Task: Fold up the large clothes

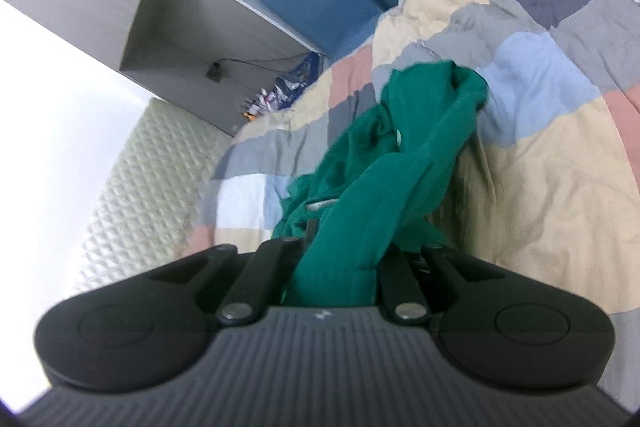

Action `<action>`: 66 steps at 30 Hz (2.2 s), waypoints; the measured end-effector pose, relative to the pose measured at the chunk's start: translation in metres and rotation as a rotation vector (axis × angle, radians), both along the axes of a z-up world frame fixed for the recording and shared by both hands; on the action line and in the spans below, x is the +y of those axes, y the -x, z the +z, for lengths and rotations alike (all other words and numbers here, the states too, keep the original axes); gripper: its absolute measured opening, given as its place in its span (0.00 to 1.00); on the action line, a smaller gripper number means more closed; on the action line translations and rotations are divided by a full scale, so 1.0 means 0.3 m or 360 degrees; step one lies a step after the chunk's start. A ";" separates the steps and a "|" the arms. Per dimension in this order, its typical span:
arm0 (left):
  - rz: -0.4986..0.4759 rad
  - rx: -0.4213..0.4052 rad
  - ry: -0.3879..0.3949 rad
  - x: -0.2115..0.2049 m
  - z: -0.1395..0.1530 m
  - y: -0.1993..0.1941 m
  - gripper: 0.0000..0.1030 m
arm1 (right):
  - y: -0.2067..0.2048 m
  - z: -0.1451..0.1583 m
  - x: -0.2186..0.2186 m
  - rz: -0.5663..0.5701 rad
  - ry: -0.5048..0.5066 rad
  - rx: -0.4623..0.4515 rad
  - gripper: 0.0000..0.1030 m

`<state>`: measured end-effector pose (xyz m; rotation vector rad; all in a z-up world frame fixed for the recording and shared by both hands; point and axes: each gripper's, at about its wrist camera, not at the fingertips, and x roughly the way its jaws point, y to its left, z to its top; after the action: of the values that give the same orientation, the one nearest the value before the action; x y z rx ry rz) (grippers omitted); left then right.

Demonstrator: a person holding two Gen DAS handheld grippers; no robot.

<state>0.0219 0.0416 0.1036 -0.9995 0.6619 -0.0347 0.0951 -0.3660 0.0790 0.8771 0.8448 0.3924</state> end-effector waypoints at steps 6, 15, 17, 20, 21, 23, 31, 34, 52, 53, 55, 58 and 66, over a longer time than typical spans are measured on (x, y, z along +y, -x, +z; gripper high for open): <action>-0.0049 0.0026 -0.0088 -0.044 0.134 -0.065 0.15 | -0.049 0.087 -0.059 -0.0014 0.0003 0.0051 0.11; -0.0146 0.0048 -0.0196 -0.075 0.230 -0.070 0.15 | -0.084 0.176 -0.058 0.0174 0.0143 -0.0010 0.11; -0.0207 0.0021 -0.0172 -0.066 0.202 -0.043 0.15 | -0.046 0.142 -0.091 0.0211 0.0051 -0.0047 0.11; -0.0290 -0.0020 -0.0161 -0.071 0.160 0.002 0.15 | 0.026 0.098 -0.124 0.0255 0.0024 -0.0101 0.11; -0.0343 -0.0047 -0.0174 -0.080 0.151 0.018 0.15 | 0.045 0.086 -0.136 0.0266 0.0012 -0.0108 0.11; -0.0416 -0.0078 -0.0242 -0.103 0.143 0.053 0.15 | 0.079 0.072 -0.155 0.0268 0.0029 -0.0139 0.11; -0.0361 -0.0196 -0.0170 -0.020 0.064 0.172 0.09 | 0.133 -0.021 -0.194 0.0298 -0.0096 -0.0030 0.11; -0.0330 -0.0144 -0.0100 0.016 0.010 0.066 0.08 | 0.043 -0.023 -0.160 0.0292 -0.0131 -0.0032 0.11; -0.0056 0.0123 -0.0232 0.240 -0.325 -1.013 0.08 | -0.949 -0.474 0.035 0.0052 -0.0126 0.0481 0.16; -0.0056 0.0174 -0.0211 0.255 -0.379 -1.067 0.09 | -0.985 -0.525 0.045 0.0055 -0.0121 0.0518 0.16; -0.0065 0.0248 -0.0207 0.275 -0.474 -1.150 0.09 | -1.037 -0.611 0.058 0.0048 -0.0123 0.0569 0.16; -0.0086 0.0346 -0.0201 0.294 -0.577 -1.239 0.09 | -1.088 -0.696 0.073 0.0063 -0.0122 0.0577 0.16; -0.0137 0.0485 -0.0160 0.310 -0.667 -1.334 0.09 | -1.157 -0.759 0.074 0.0093 -0.0148 0.0610 0.16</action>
<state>0.4220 0.1347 -0.0964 -0.8861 0.9764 0.0762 0.4422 -0.3438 -0.1486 1.0331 1.2143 0.3200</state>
